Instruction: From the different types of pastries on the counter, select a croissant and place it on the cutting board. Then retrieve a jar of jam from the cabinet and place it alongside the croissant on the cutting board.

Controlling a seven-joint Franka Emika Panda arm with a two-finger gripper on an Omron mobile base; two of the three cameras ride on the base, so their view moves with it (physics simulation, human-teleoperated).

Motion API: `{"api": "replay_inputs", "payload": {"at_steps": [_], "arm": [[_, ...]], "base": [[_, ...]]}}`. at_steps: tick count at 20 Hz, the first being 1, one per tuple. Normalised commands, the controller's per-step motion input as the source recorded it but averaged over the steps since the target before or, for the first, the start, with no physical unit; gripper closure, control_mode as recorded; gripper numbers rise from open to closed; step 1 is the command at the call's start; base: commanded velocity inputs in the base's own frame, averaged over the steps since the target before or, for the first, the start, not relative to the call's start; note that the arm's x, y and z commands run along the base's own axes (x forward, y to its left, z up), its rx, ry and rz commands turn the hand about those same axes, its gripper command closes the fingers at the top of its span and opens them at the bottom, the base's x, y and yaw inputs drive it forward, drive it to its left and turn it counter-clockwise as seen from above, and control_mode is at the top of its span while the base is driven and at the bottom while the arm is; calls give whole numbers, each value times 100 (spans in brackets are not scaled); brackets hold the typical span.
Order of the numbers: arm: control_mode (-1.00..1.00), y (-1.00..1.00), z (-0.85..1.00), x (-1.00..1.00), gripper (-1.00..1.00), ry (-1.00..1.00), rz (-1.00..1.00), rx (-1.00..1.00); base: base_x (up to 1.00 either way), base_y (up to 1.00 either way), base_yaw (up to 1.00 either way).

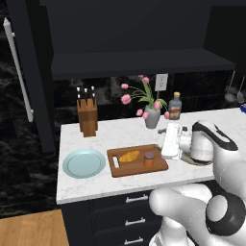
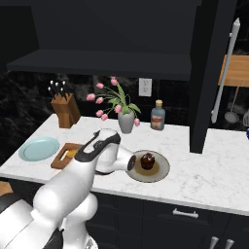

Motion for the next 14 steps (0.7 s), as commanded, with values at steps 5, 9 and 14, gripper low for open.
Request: {"api": "replay_inputs", "payload": {"at_steps": [5, 9, 14], "arm": [[-100, 15, 51, -52, -100, 45, -23, 2], [-100, 33, 2, -97, -100, 52, -25, 0], [-100, 46, 0, -100, -100, 38, -22, 0]], "base": [[0, 0, 0], [0, 0, 0], [0, 0, 0]]}}
